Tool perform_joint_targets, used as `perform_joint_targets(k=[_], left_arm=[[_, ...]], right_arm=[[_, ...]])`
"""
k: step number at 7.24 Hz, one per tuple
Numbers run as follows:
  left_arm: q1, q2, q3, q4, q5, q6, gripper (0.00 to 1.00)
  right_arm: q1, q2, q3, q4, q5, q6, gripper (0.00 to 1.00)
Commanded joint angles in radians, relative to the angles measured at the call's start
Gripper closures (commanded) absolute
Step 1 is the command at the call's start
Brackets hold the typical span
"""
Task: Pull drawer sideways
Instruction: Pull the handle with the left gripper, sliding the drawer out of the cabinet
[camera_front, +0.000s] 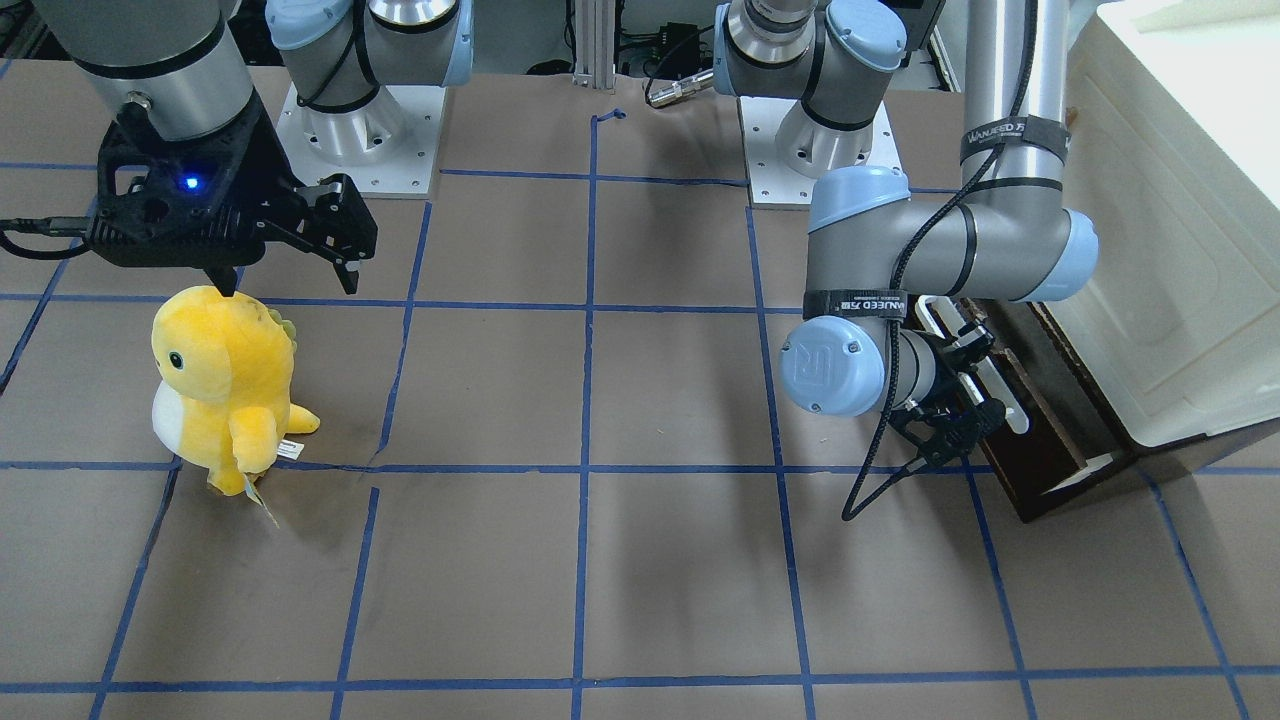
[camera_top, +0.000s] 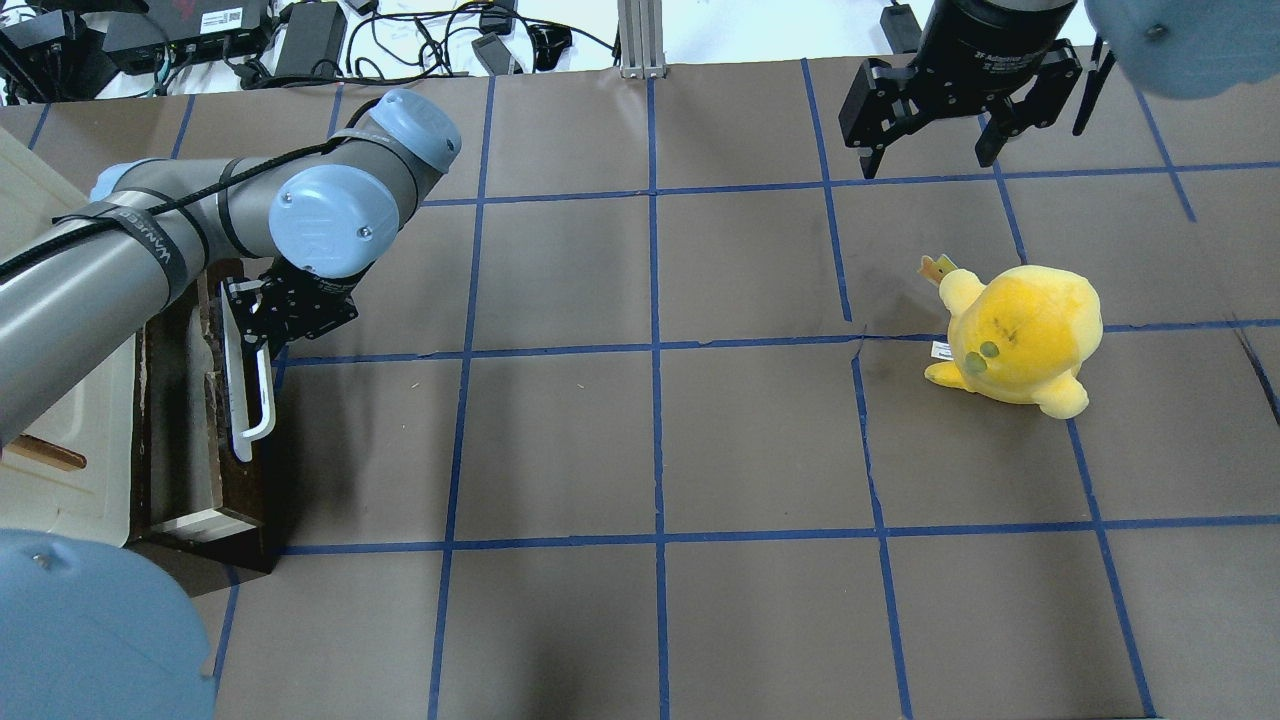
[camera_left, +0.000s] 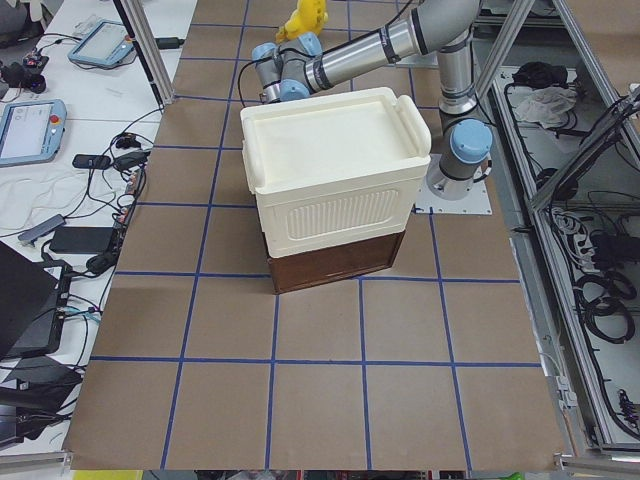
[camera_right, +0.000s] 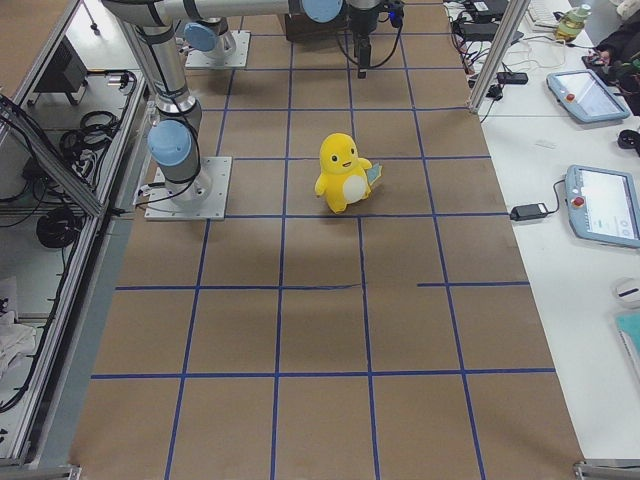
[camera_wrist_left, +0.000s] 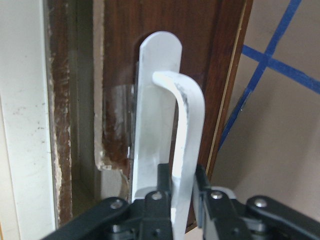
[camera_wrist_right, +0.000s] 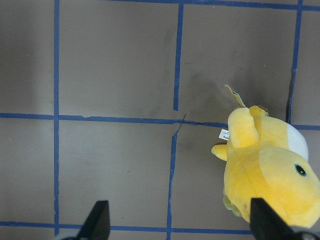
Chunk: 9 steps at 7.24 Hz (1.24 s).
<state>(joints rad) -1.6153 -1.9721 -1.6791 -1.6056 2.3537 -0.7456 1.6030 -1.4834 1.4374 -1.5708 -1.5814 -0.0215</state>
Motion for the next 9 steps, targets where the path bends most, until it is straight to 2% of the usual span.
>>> perform_joint_targets(k=[1, 9], left_arm=[[0.000, 0.004, 0.001, -0.007, 0.001, 0.000, 1.00], [-0.031, -0.001, 0.024, -0.037, -0.025, -0.027, 1.00]], right_arm=[[0.000, 0.000, 0.000, 0.000, 0.001, 0.000, 0.00], [0.000, 0.000, 0.000, 0.000, 0.000, -0.002, 0.00]])
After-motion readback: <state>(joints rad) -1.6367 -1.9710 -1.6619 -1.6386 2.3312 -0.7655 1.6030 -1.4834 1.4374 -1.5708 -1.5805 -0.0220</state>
